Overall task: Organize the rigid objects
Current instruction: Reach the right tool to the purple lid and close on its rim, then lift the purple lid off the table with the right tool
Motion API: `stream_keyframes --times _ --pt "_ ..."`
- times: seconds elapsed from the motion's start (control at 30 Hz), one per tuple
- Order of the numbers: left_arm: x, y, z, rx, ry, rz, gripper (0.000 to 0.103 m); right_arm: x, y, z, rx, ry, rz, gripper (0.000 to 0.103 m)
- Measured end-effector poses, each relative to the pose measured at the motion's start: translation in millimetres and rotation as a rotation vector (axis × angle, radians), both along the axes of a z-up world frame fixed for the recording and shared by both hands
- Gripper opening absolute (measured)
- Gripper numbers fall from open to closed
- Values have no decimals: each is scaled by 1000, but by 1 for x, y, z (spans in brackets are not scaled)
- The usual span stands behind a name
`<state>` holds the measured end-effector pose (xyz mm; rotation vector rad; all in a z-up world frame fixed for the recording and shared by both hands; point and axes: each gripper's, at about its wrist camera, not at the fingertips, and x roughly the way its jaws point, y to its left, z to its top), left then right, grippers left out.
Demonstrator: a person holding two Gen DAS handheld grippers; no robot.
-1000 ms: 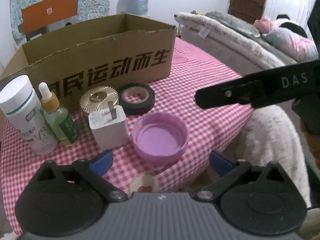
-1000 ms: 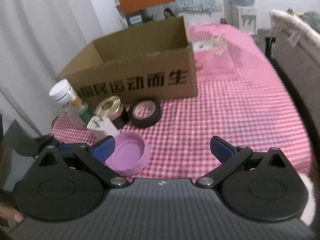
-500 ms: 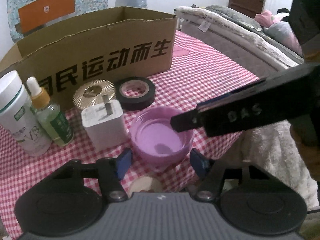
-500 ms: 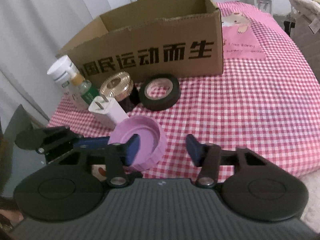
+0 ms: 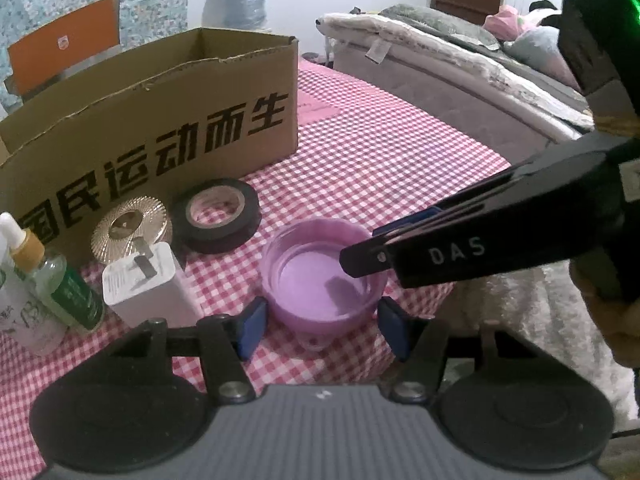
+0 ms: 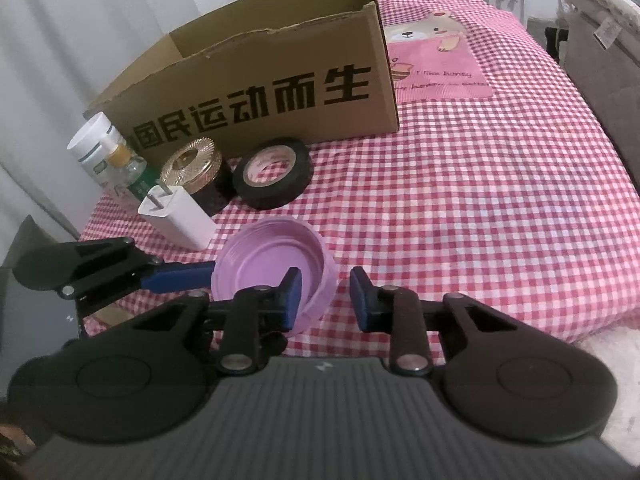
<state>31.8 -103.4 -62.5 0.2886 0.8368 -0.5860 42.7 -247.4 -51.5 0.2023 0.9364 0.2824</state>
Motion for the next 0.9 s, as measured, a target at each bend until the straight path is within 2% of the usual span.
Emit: stream_keyframes --times 0.13,0.57,0.9 --pt "5 -5 -3 21 1 0 69 0 -1 0 4 -4 3 25" --pt "10 -18 0 6 -4 10 69 3 -6 0 19 -10 -7 22" --pt "15 -25 -2 38 12 10 70 4 -11 -2 40 -4 -25 21"
